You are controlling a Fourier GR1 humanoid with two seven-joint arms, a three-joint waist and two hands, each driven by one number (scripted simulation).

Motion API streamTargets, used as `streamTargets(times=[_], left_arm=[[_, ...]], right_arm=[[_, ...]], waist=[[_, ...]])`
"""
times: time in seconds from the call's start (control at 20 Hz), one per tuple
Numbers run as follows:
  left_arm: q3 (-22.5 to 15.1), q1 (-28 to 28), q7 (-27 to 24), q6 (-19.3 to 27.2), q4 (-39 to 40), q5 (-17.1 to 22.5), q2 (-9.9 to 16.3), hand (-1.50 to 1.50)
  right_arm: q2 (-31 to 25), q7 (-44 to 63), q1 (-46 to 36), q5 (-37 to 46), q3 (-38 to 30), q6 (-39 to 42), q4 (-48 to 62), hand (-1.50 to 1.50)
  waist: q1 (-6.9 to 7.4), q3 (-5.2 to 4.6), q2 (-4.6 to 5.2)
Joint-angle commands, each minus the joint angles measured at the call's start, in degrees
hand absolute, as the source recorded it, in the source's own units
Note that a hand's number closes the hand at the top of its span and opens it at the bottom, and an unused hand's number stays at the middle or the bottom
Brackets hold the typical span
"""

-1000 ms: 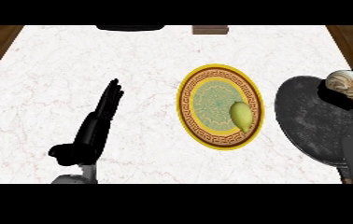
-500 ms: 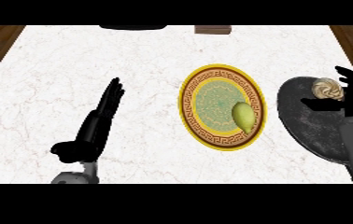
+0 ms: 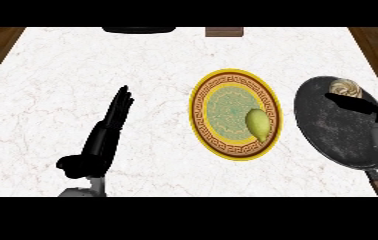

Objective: Pick the cupcake from the plate and place it in the pan

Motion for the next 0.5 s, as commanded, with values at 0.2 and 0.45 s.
streamTargets(times=[0.2, 0.45], left_arm=[[1.54, 0.61, 0.43, -1.36, -0.03, 1.15, 0.93, 0.00], [4.37, -0.72, 2.23, -1.77, -1.57, 2.51, 2.81, 0.00]], right_arm=[[-0.40, -0.79, 10.04, -13.84, -5.64, 11.79, -14.85, -1.50], [1.89, -1.38, 20.27, -23.57, -7.58, 25.01, -24.99, -1.50]], waist=[[-1.38, -0.09, -0.43], [-2.23, -0.15, -0.66]])
